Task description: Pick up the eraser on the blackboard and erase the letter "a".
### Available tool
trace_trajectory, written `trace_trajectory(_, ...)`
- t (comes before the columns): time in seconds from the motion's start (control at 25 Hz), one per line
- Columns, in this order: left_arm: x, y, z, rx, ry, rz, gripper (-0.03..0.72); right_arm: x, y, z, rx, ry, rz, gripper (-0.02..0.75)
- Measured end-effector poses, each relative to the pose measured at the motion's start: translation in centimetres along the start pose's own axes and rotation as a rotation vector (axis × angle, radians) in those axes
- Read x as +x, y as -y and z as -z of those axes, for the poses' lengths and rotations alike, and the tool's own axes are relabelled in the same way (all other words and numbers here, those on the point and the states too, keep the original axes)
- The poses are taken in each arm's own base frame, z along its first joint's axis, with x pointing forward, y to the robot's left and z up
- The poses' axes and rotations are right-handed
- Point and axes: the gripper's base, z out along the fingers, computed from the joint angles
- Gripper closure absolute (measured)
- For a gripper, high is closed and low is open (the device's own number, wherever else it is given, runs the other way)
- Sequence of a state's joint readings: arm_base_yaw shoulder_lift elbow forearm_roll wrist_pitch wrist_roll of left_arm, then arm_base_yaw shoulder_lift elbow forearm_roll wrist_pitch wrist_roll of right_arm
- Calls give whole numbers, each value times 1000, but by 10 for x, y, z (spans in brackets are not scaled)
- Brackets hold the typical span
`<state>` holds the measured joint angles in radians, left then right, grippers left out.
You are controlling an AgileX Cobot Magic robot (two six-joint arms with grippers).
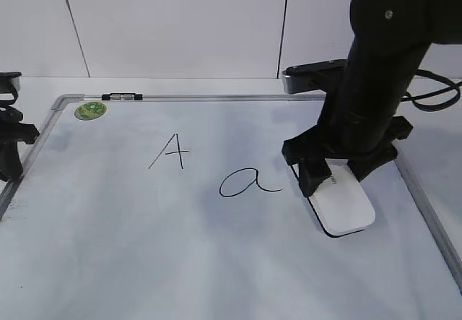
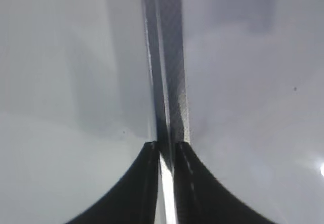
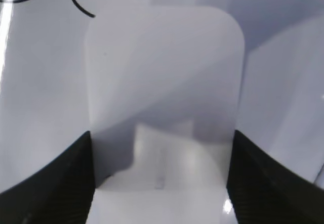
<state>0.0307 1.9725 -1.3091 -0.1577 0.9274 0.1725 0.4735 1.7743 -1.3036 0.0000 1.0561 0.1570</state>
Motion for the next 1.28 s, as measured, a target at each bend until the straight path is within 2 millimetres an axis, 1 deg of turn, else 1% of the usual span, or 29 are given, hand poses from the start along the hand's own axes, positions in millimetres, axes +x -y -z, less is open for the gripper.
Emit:
trace_trajectory(0.12, 0, 0, 0, 0, 1, 0, 613, -8, -1, -7, 1, -4, 0, 166)
trace_trajectory(0.44, 0, 0, 0, 0, 1, -2, 612, -32, -5, -10, -5, 34, 0, 166)
trace_trajectory(0.6, 0, 0, 0, 0, 1, -2, 612, -44, -7, -20, -3, 19, 3, 166)
trace_trajectory(0.68, 0, 0, 0, 0, 1, -2, 612, -46, -7, -26, -1, 8, 5, 166)
trace_trajectory(0.76, 0, 0, 0, 0, 1, -2, 612, -48, -10, -27, -2, 8, 10, 166)
trace_trajectory(0.88, 0, 0, -1, 0, -1, -2, 611, -51, -20, -27, -2, 16, 40, 166)
trace_trajectory(1.04, 0, 0, -3, 1, -7, -1, 611, -54, -32, -32, -3, 1, 68, 166)
trace_trajectory(1.28, 0, 0, -3, 0, -6, -3, 611, -57, -33, -30, -5, 12, 71, 166)
